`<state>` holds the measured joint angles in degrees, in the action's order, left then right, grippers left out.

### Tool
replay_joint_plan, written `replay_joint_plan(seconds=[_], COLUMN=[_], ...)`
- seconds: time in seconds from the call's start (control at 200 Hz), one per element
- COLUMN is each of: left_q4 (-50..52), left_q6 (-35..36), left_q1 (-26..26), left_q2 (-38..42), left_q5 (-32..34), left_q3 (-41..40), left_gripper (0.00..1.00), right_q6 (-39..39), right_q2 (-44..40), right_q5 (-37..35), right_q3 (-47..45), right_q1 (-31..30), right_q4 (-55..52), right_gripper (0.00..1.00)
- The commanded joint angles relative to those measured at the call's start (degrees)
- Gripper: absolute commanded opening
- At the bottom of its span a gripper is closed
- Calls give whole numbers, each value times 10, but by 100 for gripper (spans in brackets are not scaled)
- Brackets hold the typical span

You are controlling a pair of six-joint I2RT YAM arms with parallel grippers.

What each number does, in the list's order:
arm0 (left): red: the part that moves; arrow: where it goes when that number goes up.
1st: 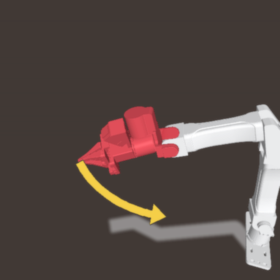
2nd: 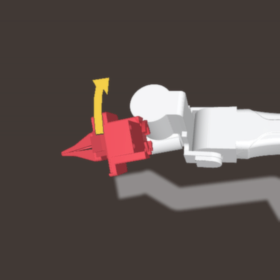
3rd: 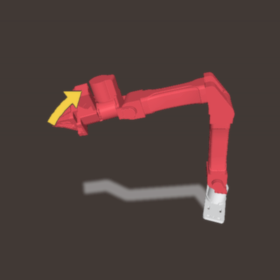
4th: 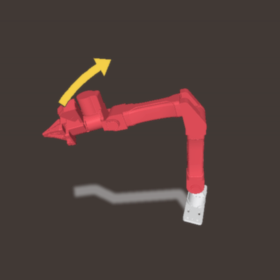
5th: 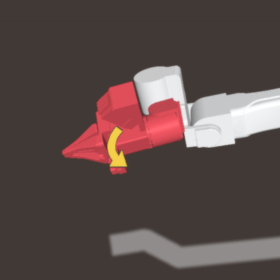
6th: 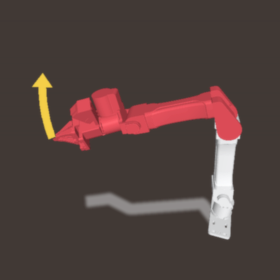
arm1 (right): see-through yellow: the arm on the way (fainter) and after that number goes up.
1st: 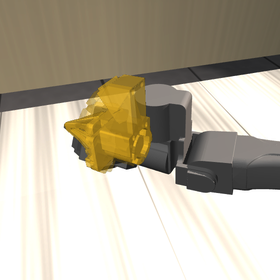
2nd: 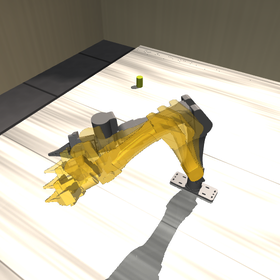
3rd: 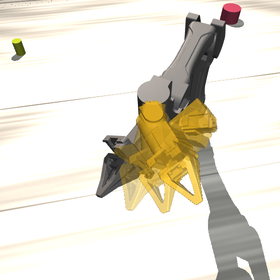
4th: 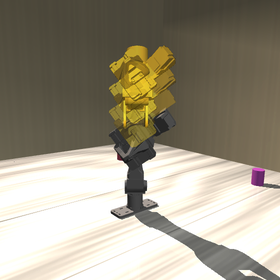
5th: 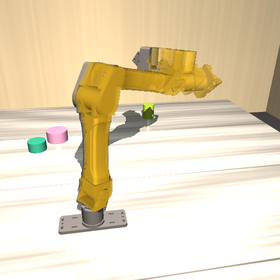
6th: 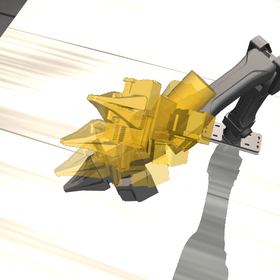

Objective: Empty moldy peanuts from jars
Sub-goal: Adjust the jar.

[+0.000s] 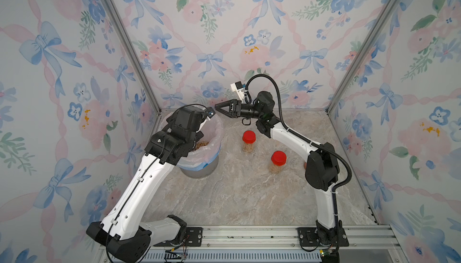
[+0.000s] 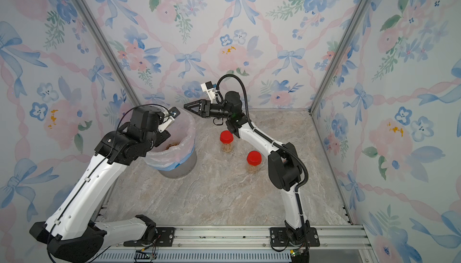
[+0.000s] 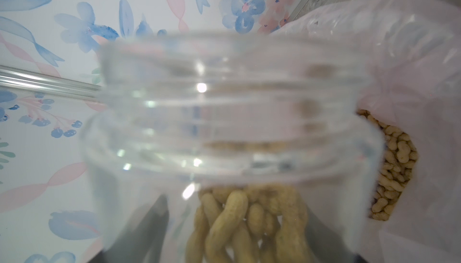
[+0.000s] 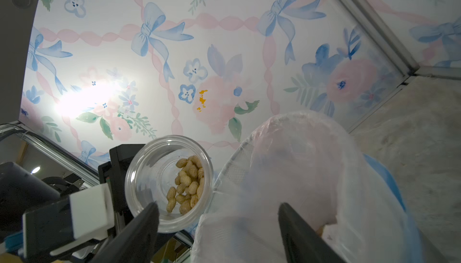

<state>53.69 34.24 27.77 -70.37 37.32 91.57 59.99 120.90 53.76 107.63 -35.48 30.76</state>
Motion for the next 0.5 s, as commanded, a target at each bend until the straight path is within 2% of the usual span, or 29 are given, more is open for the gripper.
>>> replay_joint_plan(seconds=[0.0,0.15,0.49], left_q4=[-3,6,14], left_q6=[-25,-39,-57], left_q1=[2,2,8], left_q2=[-8,-9,-15], left_q5=[-13,-36,-42], left_q3=[19,21,26], left_gripper=[12,10,10], right_q6=[-13,-23,-22], right_q2=[-19,-29,-21], right_q5=[23,27,40], right_q3=[2,-7,10], right_q1=[0,-3,-12], right_q4=[-20,-24,-32], right_gripper=[73,71,70])
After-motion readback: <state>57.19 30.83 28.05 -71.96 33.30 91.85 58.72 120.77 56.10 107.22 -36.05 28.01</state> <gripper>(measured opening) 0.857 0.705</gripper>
